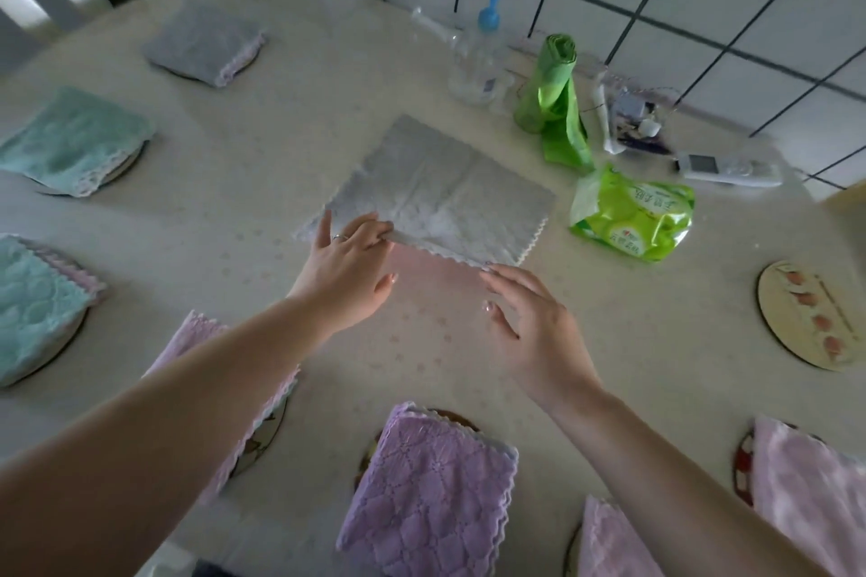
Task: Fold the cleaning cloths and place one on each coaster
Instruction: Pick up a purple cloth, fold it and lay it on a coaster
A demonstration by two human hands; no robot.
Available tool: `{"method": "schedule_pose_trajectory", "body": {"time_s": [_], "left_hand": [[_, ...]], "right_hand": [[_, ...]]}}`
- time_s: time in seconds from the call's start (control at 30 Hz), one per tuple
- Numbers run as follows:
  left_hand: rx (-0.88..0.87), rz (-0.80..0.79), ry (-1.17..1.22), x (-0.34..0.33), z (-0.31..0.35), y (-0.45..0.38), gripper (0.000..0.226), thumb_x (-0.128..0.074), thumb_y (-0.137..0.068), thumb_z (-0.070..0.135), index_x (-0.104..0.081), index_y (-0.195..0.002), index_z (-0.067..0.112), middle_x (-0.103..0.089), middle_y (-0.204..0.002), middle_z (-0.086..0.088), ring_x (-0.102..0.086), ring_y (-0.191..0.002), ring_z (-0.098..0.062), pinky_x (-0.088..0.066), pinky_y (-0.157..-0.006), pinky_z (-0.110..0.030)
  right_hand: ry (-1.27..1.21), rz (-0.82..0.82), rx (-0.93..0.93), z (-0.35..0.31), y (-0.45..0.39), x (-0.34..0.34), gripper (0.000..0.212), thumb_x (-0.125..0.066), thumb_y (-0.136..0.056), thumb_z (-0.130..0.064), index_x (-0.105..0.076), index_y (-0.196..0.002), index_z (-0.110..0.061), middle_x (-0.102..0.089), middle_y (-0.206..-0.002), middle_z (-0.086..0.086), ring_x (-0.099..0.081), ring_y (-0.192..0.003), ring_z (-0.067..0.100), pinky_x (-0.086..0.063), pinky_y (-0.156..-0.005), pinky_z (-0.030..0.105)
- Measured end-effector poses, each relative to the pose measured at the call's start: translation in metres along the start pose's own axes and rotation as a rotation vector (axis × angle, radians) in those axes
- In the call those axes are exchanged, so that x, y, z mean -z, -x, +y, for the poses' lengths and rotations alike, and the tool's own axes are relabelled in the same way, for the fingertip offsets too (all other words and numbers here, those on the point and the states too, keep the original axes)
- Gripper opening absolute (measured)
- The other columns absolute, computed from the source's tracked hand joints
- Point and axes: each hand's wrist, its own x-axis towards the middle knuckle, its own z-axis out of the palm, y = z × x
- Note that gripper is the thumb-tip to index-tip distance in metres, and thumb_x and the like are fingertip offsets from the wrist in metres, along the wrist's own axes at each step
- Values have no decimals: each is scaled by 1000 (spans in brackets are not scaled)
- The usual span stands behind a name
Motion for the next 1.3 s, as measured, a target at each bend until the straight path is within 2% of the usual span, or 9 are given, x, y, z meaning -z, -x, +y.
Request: {"method": "schedule_pose_trajectory", "body": {"time_s": [0.33,0.53,0.67,0.73,0.83,0.9,1.0,1.17,1.3], "left_hand": [[129,409,160,49,24,38,26,-61,-82,8,-72,-100,24,-67,-105,5,-64,-94,-20,-15,-112,-51],[31,547,363,78,54,61,20,-64,-79,3,-73,-85,20,-69,-94,5,-65,-84,-18,-49,-85,-39],[148,554,513,90,76,64,16,-65,-77,-2,-70,-79,13,-67,-88,1,-62,-80,-16,-47,-75,-28],[221,557,633,97,86,58,18,-64,-77,-4,-70,-79,13,-65,-83,0,-61,-76,-15,-44,-71,-21],[320,600,831,115,103,43,19,-61,-79,-3,-69,-80,14,-64,-74,4,-57,-62,7,-41,-65,-7],[327,641,963,132,114,37,17,-60,-81,-2,-70,-80,13,-64,-72,11,-57,-60,10,-45,-70,-12],[248,697,1111,158,130,43,34,-63,-81,0,-67,-68,32,-68,-70,18,-62,-72,-1,-51,-82,-25],[123,673,1160,155,158,75,27,-67,-80,-2,-62,-74,24,-67,-67,27,-60,-66,10,-45,-69,-6],[212,502,1232,96,163,99,22,-67,-78,-4,-62,-75,17,-68,-65,18,-59,-62,6,-46,-62,-7]], "right_hand": [[-100,331,-35,31,63,101,21,-59,-87,-7,-70,-99,-21,-66,-105,-9,-60,-96,0,-45,-87,17],[-129,445,-40,39,94,145,26,-59,-88,-8,-66,-92,-32,-68,-100,-8,-62,-86,-2,-44,-80,13],[-113,448,-87,44,102,163,22,-59,-87,-9,-68,-92,-29,-64,-87,-15,-56,-71,-14,-38,-63,1],[-91,415,-122,44,98,170,20,-58,-88,-12,-71,-100,-21,-56,-73,-19,-52,-60,-15,-34,-52,2],[-115,413,-135,39,92,188,23,-55,-90,-16,-68,-109,-21,-46,-63,-21,-47,-49,-14,-33,-45,7],[-135,466,-114,33,95,204,24,-54,-91,-19,-67,-111,-23,-42,-61,-20,-45,-44,-8,-30,-42,9],[-189,561,-55,26,108,226,24,-53,-92,-17,-65,-109,-27,-48,-67,-19,-45,-43,-4,-30,-44,6],[-225,595,-16,41,148,230,25,-53,-92,-17,-64,-106,-35,-64,-108,-15,-56,-83,-8,-45,-76,14],[-250,477,-109,70,187,197,22,-57,-91,-16,-66,-99,-35,-65,-111,-16,-57,-87,-12,-39,-72,-1]]}}
